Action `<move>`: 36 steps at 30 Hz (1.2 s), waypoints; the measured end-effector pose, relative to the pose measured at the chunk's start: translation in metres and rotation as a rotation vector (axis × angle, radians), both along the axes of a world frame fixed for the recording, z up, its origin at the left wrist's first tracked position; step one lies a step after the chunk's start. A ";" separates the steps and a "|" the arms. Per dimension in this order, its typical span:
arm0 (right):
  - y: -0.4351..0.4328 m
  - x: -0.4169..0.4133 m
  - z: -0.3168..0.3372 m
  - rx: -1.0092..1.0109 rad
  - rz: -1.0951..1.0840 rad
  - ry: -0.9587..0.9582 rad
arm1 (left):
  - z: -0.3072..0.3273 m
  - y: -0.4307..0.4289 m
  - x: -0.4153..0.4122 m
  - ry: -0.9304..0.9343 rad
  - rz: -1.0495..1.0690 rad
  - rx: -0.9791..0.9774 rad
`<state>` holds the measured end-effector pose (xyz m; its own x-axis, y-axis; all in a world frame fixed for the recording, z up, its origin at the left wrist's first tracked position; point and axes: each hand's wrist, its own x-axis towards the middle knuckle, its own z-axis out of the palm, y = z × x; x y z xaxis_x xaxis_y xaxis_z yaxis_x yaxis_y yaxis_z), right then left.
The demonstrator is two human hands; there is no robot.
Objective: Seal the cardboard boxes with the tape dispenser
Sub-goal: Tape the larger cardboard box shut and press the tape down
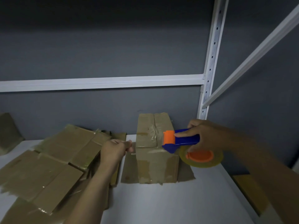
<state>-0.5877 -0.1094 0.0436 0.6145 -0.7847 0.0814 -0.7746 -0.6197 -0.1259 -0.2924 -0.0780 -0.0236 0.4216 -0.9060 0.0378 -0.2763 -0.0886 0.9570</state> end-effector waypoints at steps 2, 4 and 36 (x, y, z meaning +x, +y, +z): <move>-0.007 0.000 -0.006 -0.004 0.001 0.048 | -0.012 -0.003 -0.003 0.008 -0.004 -0.003; -0.011 0.000 -0.011 0.003 -0.010 0.048 | -0.021 -0.003 -0.007 0.036 -0.003 -0.018; -0.005 -0.041 -0.023 0.055 -0.138 0.022 | -0.043 -0.033 -0.024 -1.204 -0.469 -0.344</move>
<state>-0.6286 -0.1142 0.0206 0.5013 -0.8649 0.0232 -0.8552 -0.4994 -0.1389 -0.3167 -0.1110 -0.0664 -0.3819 -0.8247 0.4172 -0.8960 0.4411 0.0518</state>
